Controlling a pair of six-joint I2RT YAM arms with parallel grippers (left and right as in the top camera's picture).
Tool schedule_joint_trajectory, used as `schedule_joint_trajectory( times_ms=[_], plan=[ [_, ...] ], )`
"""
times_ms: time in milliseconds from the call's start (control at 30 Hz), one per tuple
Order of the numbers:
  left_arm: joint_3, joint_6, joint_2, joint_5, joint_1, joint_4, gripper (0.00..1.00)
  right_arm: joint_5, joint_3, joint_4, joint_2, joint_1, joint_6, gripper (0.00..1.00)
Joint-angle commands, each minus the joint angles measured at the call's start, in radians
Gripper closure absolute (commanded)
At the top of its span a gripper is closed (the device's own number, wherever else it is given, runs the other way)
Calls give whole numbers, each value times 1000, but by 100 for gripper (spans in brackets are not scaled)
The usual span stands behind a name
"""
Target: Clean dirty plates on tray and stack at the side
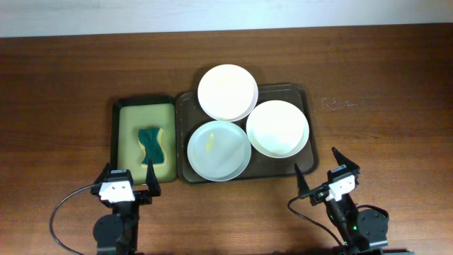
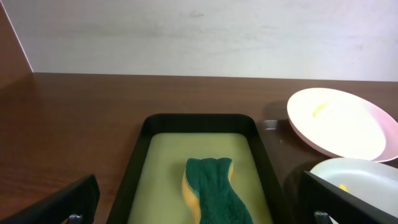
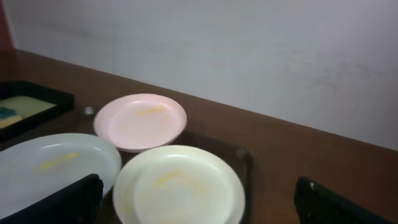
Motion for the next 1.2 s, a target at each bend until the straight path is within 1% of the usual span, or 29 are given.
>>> schedule_joint_trajectory(
  times_ms=[0, 33, 100, 133, 167, 200, 233, 300, 367, 400, 467, 500, 533, 567, 600, 667, 733, 767, 800, 833, 867, 900, 967, 1000, 1033, 1067, 1100, 1133, 1167],
  plan=[
    [-2, 15, 2, 93, -1, -3, 1, -146, -5, -10, -5, -6, 82, 2],
    [-2, 12, 2, 127, -1, 5, 1, -147, -3, -18, -5, -6, 163, 2],
    [-2, 12, 2, 169, -1, 83, 1, -151, 50, -53, -5, -6, 187, 2],
    [4, 12, 2, 263, -1, 144, 1, -150, 134, -103, 6, -6, 187, 2],
    [47, 11, 2, 309, -1, 119, 1, -134, 272, -189, 60, -6, 187, 2],
    [82, 12, 2, 304, 0, 84, 1, -118, 348, -246, 114, -6, 187, 2],
    [145, 12, 3, 297, 0, 20, 1, -105, 480, -340, 225, -6, 174, 2],
    [355, 12, 48, 282, 0, -148, 1, -101, 814, -596, 568, -6, 172, 2],
    [578, 40, 173, 267, 0, -319, 1, -105, 1199, -967, 949, -6, 172, 2],
    [720, 83, 274, 267, 0, -449, 1, -130, 1347, -1099, 1094, -6, 176, 2],
    [1063, 187, 572, 266, 0, -813, 1, -310, 1587, -1310, 1362, -6, 182, 2],
    [1154, 189, 668, 267, 0, -911, 1, -350, 1649, -1365, 1449, -6, 182, 2],
    [1308, 188, 866, 269, -1, -1082, 1, -393, 1681, -1401, 1567, -5, 187, 6],
    [1372, 188, 1001, 305, -1, -1162, 1, -366, 1680, -1420, 1624, 13, 186, 23],
    [1381, 188, 1074, 357, -1, -1176, 1, -336, 1676, -1418, 1647, 45, 187, 33],
    [1380, 177, 1194, 360, -1, -1179, 0, -238, 1675, -1419, 1678, 127, 215, 62],
    [1380, 83, 1316, 315, 0, -1180, 93, 1, 1648, -1395, 1697, 247, 394, 66],
    [1380, 54, 1363, 273, -1, -1186, 100, 51, 1610, -1356, 1697, 303, 450, 64],
    [1380, 35, 1441, 211, -1, -1200, 99, 83, 1540, -1274, 1697, 372, 499, 51],
    [1380, 33, 1493, 183, -1, -1204, 72, 95, 1466, -1185, 1697, 415, 525, 26],
    [1380, 32, 1532, 184, -1, -1204, 58, 96, 1401, -1103, 1697, 435, 543, 21],
    [1380, 33, 1574, 196, -1, -1189, 1, 99, 1312, -990, 1697, 446, 570, 21],
    [1380, 33, 1622, 316, -1, -1149, 1, 148, 1195, -809, 1697, 446, 652, 37],
    [1380, 33, 1643, 327, -1, -1135, 1, 162, 1164, -756, 1697, 446, 672, 41],
    [1380, 33, 1649, 313, -1, -1133, 7, 170, 1160, -744, 1705, 446, 674, 42],
    [1380, 33, 1651, 270, -1, -1133, 38, 170, 1160, -713, 1730, 446, 673, 48],
    [1380, 13, 1651, 243, 0, -1133, 46, 170, 1160, -692, 1748, 446, 673, 53],
    [1380, -26, 1651, 208, 0, -1133, 50, 182, 1160, -668, 1778, 446, 673, 67],
    [1380, -57, 1651, 173, 0, -1132, 57, 196, 1160, -658, 1799, 446, 673, 74]
  ],
)
